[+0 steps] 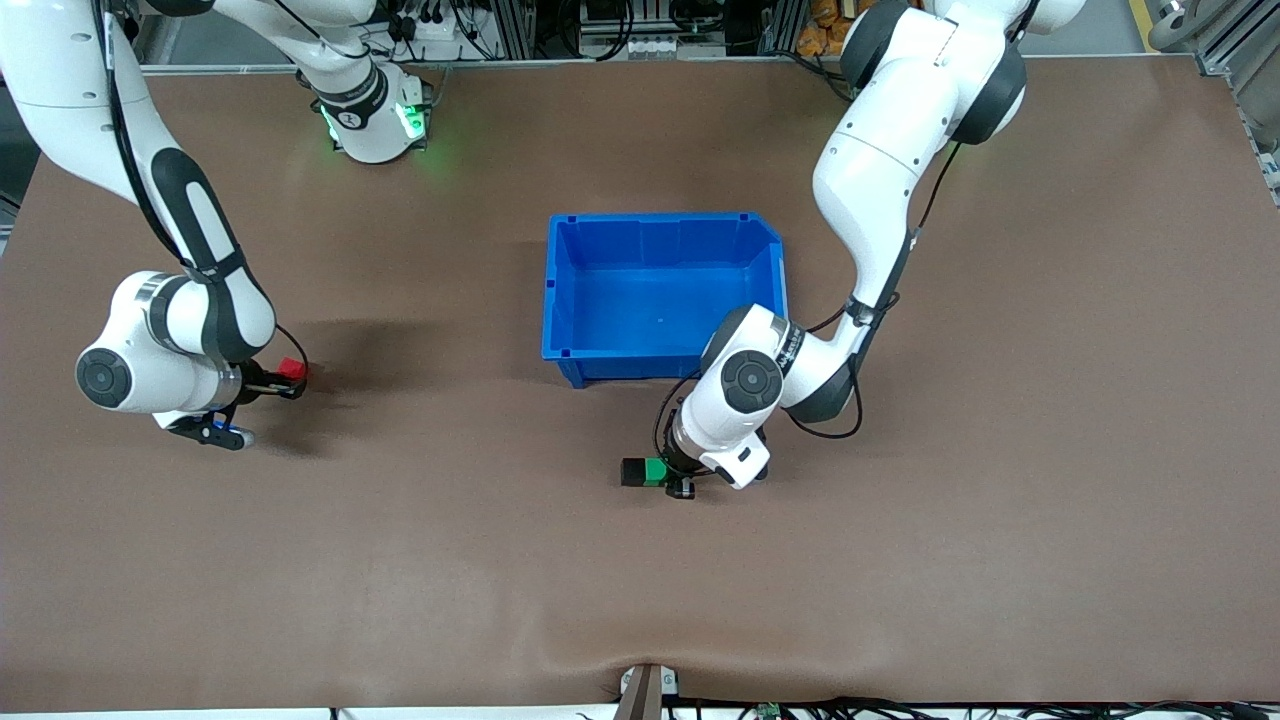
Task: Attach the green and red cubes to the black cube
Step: 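Place the green cube against the black cube with the left gripper, then open the left gripper and lift it away from the cubes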
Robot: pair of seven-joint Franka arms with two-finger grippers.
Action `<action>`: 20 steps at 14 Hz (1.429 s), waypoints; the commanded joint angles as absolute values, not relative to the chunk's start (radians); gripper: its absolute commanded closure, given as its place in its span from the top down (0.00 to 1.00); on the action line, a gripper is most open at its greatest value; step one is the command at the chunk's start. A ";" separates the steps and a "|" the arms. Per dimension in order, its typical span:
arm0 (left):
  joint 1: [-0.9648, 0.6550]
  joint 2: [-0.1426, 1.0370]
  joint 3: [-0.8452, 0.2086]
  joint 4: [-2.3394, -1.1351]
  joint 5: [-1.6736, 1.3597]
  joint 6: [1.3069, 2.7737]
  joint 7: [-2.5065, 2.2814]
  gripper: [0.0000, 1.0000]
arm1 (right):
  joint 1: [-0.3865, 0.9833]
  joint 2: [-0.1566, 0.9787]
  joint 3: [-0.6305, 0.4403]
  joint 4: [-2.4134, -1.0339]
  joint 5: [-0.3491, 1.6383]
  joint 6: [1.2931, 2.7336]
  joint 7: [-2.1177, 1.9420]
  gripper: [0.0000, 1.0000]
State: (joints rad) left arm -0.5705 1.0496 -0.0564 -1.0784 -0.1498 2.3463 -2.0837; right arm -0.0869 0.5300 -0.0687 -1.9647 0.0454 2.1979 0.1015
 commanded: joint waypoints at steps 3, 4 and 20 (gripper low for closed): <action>-0.572 1.031 -0.048 -1.080 -0.169 2.341 -2.086 1.00 | -0.083 0.518 -0.063 -1.951 0.092 2.145 0.188 0.00; -0.569 1.013 -0.049 -1.080 -0.166 2.304 -2.086 1.00 | -0.080 0.517 -0.063 -1.951 0.092 2.145 0.213 0.00; -0.321 0.536 -0.046 -1.101 -0.163 1.613 -1.365 1.00 | -0.034 0.512 -0.057 -1.941 0.187 2.145 0.489 0.00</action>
